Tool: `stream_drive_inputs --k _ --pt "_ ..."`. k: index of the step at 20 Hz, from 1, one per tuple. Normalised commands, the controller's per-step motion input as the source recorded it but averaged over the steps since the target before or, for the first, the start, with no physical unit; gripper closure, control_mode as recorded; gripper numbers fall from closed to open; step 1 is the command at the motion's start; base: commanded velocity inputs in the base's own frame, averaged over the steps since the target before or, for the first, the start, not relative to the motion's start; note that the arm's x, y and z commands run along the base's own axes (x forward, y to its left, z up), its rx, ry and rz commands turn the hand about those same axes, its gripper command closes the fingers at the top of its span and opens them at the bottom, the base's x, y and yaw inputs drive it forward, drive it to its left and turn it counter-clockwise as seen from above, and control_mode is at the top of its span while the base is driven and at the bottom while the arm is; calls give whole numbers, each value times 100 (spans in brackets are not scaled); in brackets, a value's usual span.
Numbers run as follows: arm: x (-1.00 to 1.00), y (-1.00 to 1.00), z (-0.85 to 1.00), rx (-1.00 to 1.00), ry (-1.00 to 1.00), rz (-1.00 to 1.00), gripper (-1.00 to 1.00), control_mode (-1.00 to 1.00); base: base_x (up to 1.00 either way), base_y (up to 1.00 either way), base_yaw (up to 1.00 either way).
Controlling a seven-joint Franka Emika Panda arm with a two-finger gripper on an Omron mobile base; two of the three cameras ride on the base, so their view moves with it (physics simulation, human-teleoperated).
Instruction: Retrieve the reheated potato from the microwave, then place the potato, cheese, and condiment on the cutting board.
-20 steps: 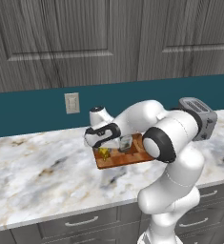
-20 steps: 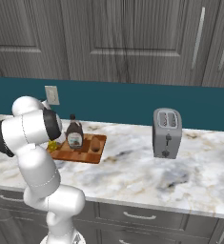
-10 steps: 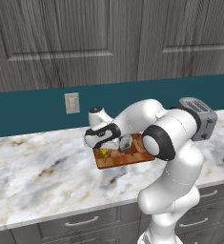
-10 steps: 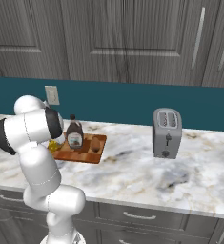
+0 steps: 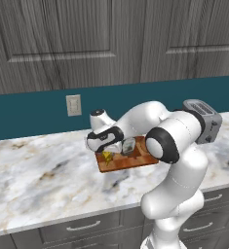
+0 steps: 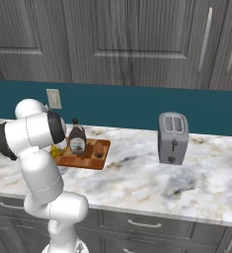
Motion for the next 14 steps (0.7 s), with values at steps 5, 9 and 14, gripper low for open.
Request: stream_drive_inputs --k 5,9,14 --pt "0 -13 -11 0 -1 -1 -100 -100 0 0 0" --pt "0 -10 0 0 -4 0 -100 -100 0 0 0" --pt "-7 -2 11 1 -7 0 -100 -100 0 0 0"
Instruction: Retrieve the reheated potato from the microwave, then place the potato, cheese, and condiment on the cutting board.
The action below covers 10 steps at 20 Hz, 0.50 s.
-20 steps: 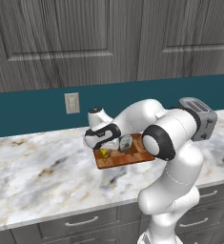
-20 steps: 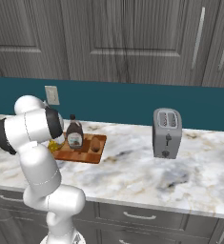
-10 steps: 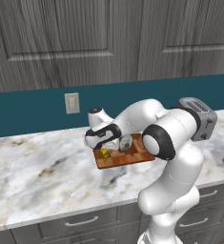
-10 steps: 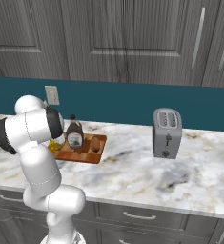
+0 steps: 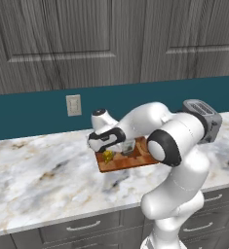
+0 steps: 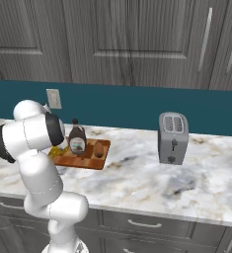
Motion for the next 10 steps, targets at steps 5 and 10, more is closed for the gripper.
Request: stream_drive_inputs --k 5,10 --pt "-16 0 31 3 -1 0 -100 -100 0 0 0" --pt "-11 1 41 0 0 -1 -100 -100 0 0 0"
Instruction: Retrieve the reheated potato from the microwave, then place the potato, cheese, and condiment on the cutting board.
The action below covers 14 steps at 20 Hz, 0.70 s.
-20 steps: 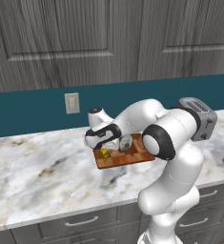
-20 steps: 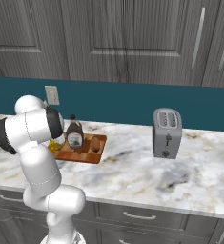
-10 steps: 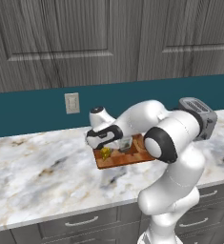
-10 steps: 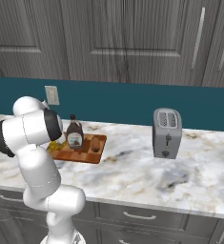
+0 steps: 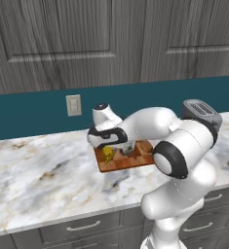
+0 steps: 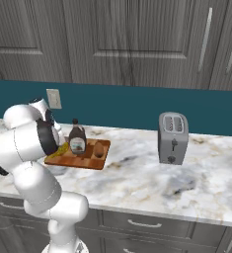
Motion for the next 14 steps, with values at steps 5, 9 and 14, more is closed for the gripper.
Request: stream_drive_inputs --k 5,9,14 --pt "-31 -2 37 4 0 -9 -100 -100 0 0 0" --pt "-45 -5 31 9 0 -8 -100 -100 0 0 0" --pt "-62 -21 21 5 0 0 -100 -100 0 0 0"
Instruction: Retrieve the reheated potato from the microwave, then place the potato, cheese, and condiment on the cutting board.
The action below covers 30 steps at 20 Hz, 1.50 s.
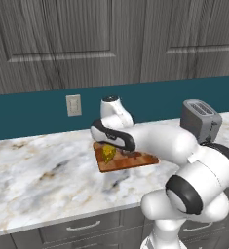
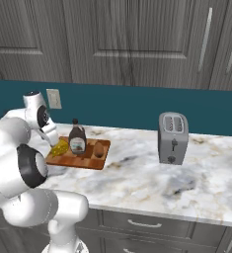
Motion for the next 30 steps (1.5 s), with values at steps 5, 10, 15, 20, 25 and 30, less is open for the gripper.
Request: stream_drive_inputs --k 5,10,15,20,25,30 --pt "-60 -33 19 0 -8 3 -100 -100 0 0 0" --pt "-53 -38 25 -3 -8 7 -100 -100 0 0 0" --pt "-53 -37 23 0 -3 8 -100 -100 0 0 0" --pt "-59 -33 18 -1 -12 7 -100 -100 0 0 0" --pt "-57 -24 20 -8 -14 14 -100 -100 0 0 0" --pt "-55 -13 20 -9 -16 21 -100 -100 0 0 0"
